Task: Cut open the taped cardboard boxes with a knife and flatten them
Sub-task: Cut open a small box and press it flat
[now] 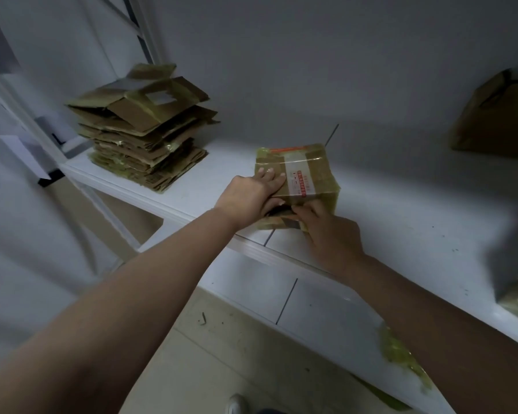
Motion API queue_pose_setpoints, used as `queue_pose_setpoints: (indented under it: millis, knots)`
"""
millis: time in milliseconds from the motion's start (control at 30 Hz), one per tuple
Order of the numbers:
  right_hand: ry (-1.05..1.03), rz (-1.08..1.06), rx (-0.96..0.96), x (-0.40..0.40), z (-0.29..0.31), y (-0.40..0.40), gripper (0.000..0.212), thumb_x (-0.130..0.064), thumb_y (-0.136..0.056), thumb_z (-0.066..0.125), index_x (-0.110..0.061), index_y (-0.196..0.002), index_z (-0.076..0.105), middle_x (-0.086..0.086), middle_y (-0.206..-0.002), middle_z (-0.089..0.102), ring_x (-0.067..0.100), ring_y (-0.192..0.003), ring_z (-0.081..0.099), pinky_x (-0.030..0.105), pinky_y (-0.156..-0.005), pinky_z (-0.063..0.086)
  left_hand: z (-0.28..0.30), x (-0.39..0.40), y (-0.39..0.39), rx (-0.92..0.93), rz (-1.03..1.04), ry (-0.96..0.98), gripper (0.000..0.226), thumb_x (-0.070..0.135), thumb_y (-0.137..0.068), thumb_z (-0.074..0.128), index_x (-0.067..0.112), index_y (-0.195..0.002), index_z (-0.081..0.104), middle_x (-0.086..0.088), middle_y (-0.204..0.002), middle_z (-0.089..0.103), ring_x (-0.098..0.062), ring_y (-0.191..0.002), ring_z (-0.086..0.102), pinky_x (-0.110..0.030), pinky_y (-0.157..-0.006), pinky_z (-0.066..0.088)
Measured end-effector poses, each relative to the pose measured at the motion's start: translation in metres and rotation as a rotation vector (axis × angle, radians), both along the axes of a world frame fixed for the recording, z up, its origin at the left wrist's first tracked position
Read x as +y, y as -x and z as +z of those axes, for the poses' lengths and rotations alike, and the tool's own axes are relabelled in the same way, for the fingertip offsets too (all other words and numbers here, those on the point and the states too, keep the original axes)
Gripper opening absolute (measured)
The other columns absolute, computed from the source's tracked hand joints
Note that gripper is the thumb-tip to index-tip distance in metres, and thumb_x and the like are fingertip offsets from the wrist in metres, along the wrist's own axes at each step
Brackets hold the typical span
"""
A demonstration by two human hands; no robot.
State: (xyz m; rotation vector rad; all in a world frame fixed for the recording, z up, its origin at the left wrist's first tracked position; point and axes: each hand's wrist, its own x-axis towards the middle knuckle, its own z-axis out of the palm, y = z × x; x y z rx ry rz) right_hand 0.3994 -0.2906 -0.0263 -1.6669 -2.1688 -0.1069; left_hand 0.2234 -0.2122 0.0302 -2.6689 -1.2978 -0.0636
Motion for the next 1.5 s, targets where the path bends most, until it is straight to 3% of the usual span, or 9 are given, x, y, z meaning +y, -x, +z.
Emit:
queue_pose_setpoints:
  millis: [233, 367, 567, 733, 933, 1133, 1233, 1367, 1500]
  knots:
    - [0.04, 0.045, -0.033, -0.014, -0.015, -0.001, 0.033, -0.029, -0.089, 0.057, -0.025, -0.122, 0.061, -0.007, -0.123, 0.06, 0.023, -0.082, 0.066, 0.028, -0.064, 0.048, 0.003, 0.001, 0.01, -0.019, -0.018, 0.049, 0.064, 0.051, -0.097, 0.034, 0.023, -0.153, 0.023, -0.008, -0.158, 0.026, -0.022, -0.144, 0.028, -0.043, -0.103, 0.04]
    - [-0.015, 0.098, -0.019, -0.026, -0.027, -0.005, 0.03, -0.028, -0.072, 0.071, -0.024, -0.101, 0.074, -0.009, -0.105, 0.071, 0.016, -0.059, 0.067, 0.026, -0.045, 0.05, 0.005, 0.001, 0.01, 0.004, -0.015, 0.039, 0.066, 0.053, -0.097, 0.034, 0.023, -0.154, 0.02, -0.007, -0.159, 0.023, -0.022, -0.144, 0.029, -0.041, -0.104, 0.039]
    - [-0.157, -0.013, 0.043, -0.016, -0.001, -0.009, 0.032, -0.021, -0.06, 0.084, -0.021, -0.089, 0.073, -0.001, -0.078, 0.071, 0.021, -0.044, 0.059, 0.02, -0.043, 0.04, -0.002, -0.008, -0.001, 0.011, 0.022, 0.038, 0.09, 0.057, -0.086, 0.059, 0.02, -0.154, 0.014, -0.009, -0.16, 0.018, -0.024, -0.146, 0.021, -0.039, -0.11, 0.035]
    - [-0.185, -0.125, -0.093, 0.006, 0.018, -0.018, 0.063, -0.032, -0.06, 0.083, -0.016, -0.117, 0.062, 0.011, -0.121, 0.058, 0.023, -0.051, 0.059, 0.023, -0.045, 0.04, -0.013, -0.012, -0.008, -0.026, 0.086, 0.009, 0.094, 0.035, -0.082, 0.074, 0.018, -0.153, 0.015, -0.009, -0.16, 0.018, -0.025, -0.148, 0.017, -0.038, -0.112, 0.032]
    - [-0.229, -0.115, -0.079, 0.023, 0.004, -0.024, 0.059, -0.015, -0.059, 0.086, -0.014, -0.115, 0.065, 0.009, -0.118, 0.064, 0.024, -0.046, 0.056, 0.023, -0.044, 0.043, -0.012, -0.007, -0.011, -0.043, 0.097, 0.052, 0.083, 0.027, -0.087, 0.068, 0.017, -0.152, 0.017, -0.013, -0.159, 0.02, -0.027, -0.147, 0.018, -0.038, -0.112, 0.032]
    - [-0.172, -0.014, 0.057, 0.018, 0.017, -0.033, 0.062, -0.042, -0.068, 0.06, -0.022, -0.127, 0.06, 0.003, -0.12, 0.066, 0.024, -0.07, 0.067, 0.027, -0.06, 0.046, 0.017, -0.009, 0.0, 0.033, 0.038, 0.274, 0.095, 0.034, -0.082, 0.068, 0.016, -0.154, 0.009, -0.017, -0.16, 0.013, -0.029, -0.147, 0.015, -0.035, -0.113, 0.027]
    - [-0.042, -0.058, 0.146, 0.019, 0.035, -0.04, 0.056, -0.05, -0.081, 0.05, -0.028, -0.132, 0.055, 0.004, -0.097, 0.072, 0.027, -0.081, 0.065, 0.028, -0.067, 0.044, 0.035, -0.008, 0.006, -0.1, 0.038, 0.433, 0.075, 0.026, -0.089, 0.058, 0.024, -0.153, 0.019, -0.012, -0.156, 0.029, -0.029, -0.137, 0.036, -0.03, -0.105, 0.033]
    - [-0.005, -0.232, 0.491, 0.024, 0.045, -0.044, 0.05, -0.047, -0.085, 0.063, -0.029, -0.13, 0.051, 0.001, -0.106, 0.067, 0.025, -0.096, 0.061, 0.031, -0.072, 0.046, 0.039, -0.001, 0.014, -0.549, 0.145, 0.559, 0.048, 0.03, -0.092, 0.061, 0.022, -0.136, 0.042, 0.0, -0.118, 0.055, -0.019, -0.106, 0.056, -0.019, -0.081, 0.041]
    - [-0.226, -0.359, 0.492, 0.02, 0.029, -0.029, 0.039, -0.037, -0.091, 0.059, -0.026, -0.128, 0.054, 0.003, -0.095, 0.07, 0.028, -0.083, 0.065, 0.026, -0.062, 0.04, 0.012, -0.009, 0.001, -0.686, 0.04, 0.345, 0.041, 0.03, -0.097, 0.055, 0.021, -0.135, 0.044, 0.004, -0.118, 0.059, -0.016, -0.1, 0.058, -0.013, -0.077, 0.039]
